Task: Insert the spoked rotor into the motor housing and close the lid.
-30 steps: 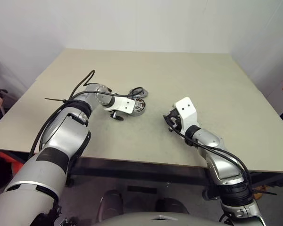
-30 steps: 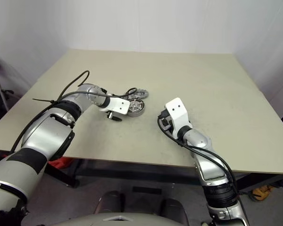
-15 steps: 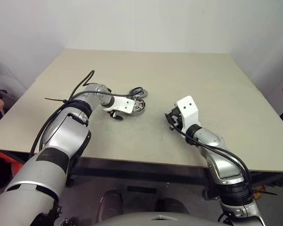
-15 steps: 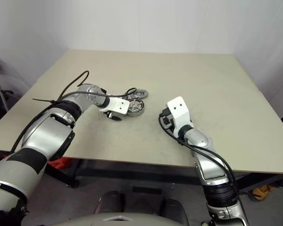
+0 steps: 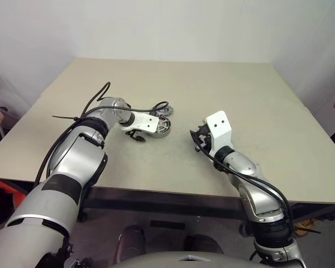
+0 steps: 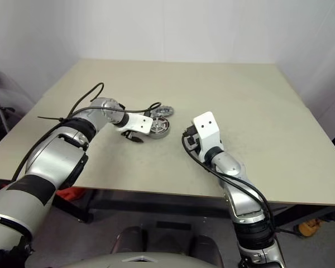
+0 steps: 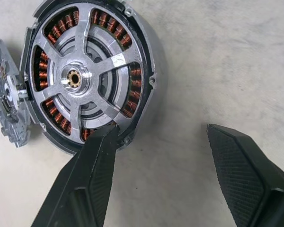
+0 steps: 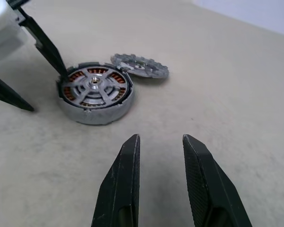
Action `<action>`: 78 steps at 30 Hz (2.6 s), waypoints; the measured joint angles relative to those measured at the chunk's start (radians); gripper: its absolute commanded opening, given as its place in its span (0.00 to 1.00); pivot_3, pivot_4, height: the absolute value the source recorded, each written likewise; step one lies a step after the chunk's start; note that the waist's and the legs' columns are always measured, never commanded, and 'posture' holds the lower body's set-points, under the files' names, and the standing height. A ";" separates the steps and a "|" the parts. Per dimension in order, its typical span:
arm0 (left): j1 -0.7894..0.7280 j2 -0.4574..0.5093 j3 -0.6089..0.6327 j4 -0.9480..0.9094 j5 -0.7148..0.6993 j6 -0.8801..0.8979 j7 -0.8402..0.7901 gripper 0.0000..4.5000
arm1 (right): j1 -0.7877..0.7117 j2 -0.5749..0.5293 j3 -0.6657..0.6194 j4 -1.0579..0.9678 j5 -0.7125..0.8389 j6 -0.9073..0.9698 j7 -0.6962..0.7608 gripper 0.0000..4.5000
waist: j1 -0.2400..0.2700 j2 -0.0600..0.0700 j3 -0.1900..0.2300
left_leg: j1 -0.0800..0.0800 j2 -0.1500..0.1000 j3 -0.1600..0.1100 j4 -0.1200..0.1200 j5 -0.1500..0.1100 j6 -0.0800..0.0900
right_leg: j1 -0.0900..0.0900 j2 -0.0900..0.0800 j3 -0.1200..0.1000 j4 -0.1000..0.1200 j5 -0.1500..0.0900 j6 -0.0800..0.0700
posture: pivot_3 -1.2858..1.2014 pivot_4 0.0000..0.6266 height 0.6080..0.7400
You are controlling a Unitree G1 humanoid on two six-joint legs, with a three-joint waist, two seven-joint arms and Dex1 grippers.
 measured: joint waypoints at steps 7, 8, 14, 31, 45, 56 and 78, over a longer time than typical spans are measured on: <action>-0.031 0.017 -0.019 0.002 0.026 -0.023 -0.042 0.69 | 0.006 0.009 0.005 -0.007 0.000 0.001 -0.017 0.33 | 0.002 0.000 0.000 | 0.000 0.000 0.000 0.000 0.000 0.000 | 0.000 0.000 0.000 0.000 0.000 0.000 | 0.52 0.00 1.00; -0.034 0.017 -0.021 0.002 0.029 -0.026 -0.044 0.69 | 0.008 0.009 0.006 -0.010 0.000 0.001 -0.018 0.33 | 0.002 0.000 0.000 | 0.000 0.000 0.000 0.000 0.000 0.000 | 0.000 0.000 0.000 0.000 0.000 0.000 | 0.52 0.00 1.00; -0.037 0.017 -0.027 0.003 0.033 -0.033 -0.060 0.69 | 0.017 0.009 0.006 -0.033 0.000 0.003 -0.025 0.33 | 0.002 0.000 0.000 | 0.000 0.000 0.000 0.000 0.000 0.000 | 0.000 0.000 0.000 0.000 0.000 0.000 | 0.52 0.00 1.00; -0.037 0.017 -0.032 0.004 0.033 -0.036 -0.040 0.26 | 0.028 0.004 0.006 -0.033 0.000 0.014 -0.026 0.33 | 0.002 0.000 0.000 | 0.000 0.000 0.000 0.000 0.000 0.000 | 0.000 0.000 0.000 0.000 0.000 0.000 | 0.52 0.00 1.00; -0.039 0.017 -0.031 0.004 0.033 -0.043 0.050 0.26 | 0.040 0.003 0.012 -0.060 0.000 0.025 -0.027 0.33 | 0.002 0.000 0.000 | 0.000 0.000 0.000 0.000 0.000 0.000 | 0.000 0.000 0.000 0.000 0.000 0.000 | 0.52 0.00 1.00; -0.043 0.009 -0.032 0.004 0.033 -0.066 0.011 0.26 | 0.040 0.002 0.020 -0.060 0.000 0.025 -0.027 0.33 | 0.003 0.000 0.000 | 0.000 0.000 0.000 0.000 0.000 0.000 | 0.000 0.000 0.000 0.000 0.000 0.000 | 0.52 0.00 1.00; -0.037 -0.033 -0.053 0.006 0.058 -0.062 0.030 0.46 | 0.077 -0.003 0.020 -0.110 -0.005 0.062 -0.039 0.33 | 0.003 0.000 0.000 | 0.003 0.000 0.000 0.000 0.000 0.000 | 0.003 0.000 0.000 0.000 -0.003 0.005 | 0.52 0.00 1.00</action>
